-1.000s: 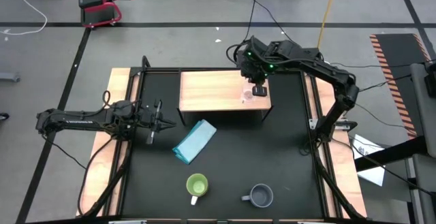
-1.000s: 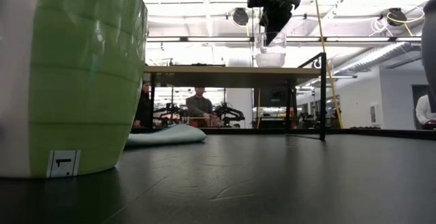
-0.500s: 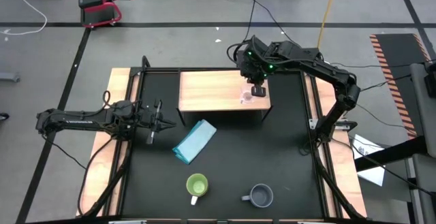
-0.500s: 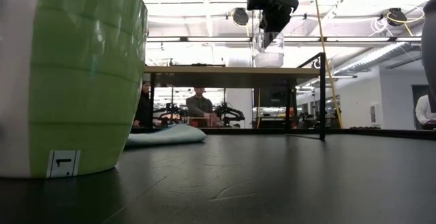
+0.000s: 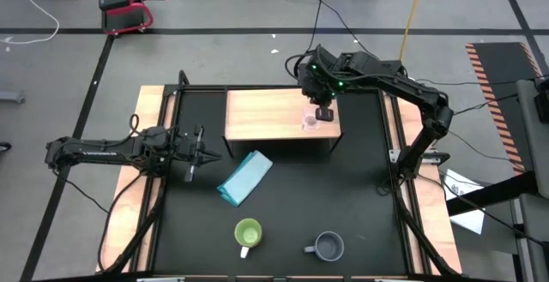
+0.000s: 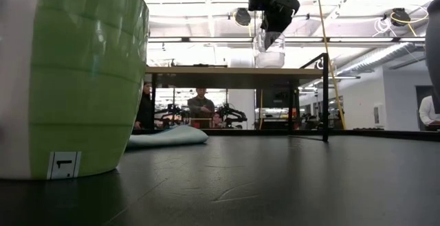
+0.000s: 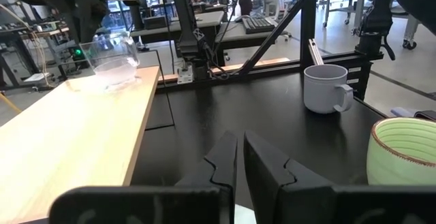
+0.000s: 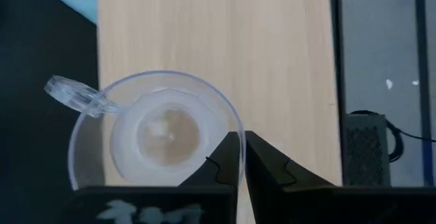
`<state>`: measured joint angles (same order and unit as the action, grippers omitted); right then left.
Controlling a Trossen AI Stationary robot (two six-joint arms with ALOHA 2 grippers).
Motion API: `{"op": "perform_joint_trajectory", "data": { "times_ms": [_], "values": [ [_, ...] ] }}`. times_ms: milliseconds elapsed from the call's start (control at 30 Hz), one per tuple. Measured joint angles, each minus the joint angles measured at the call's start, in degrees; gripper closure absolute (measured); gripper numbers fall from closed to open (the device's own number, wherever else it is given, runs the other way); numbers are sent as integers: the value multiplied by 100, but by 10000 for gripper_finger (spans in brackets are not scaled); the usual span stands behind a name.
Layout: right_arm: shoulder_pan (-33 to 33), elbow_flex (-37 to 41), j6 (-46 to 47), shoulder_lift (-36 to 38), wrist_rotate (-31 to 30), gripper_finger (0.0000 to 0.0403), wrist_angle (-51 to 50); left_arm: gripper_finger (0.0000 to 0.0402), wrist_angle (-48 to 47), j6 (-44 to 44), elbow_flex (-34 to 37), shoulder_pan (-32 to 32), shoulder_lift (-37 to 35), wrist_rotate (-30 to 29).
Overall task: Stack small to large cups/mugs on shelf
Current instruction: Put the transparent mug on the shelf
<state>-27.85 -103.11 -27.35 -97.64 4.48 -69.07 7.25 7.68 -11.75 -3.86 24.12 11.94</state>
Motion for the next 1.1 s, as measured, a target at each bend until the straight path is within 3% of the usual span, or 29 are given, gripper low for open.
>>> {"op": "perform_joint_trajectory", "data": {
  "times_ms": [633,800,1100],
  "values": [
    [19,22,6,-27,41,378,-51,371,-23,22,0,-2,0,4],
    [19,22,7,-27,335,374,-33,371,-22,22,0,0,-1,4],
    [21,20,9,-23,349,309,-30,371,-20,18,0,-1,-2,7]
  ]
}}
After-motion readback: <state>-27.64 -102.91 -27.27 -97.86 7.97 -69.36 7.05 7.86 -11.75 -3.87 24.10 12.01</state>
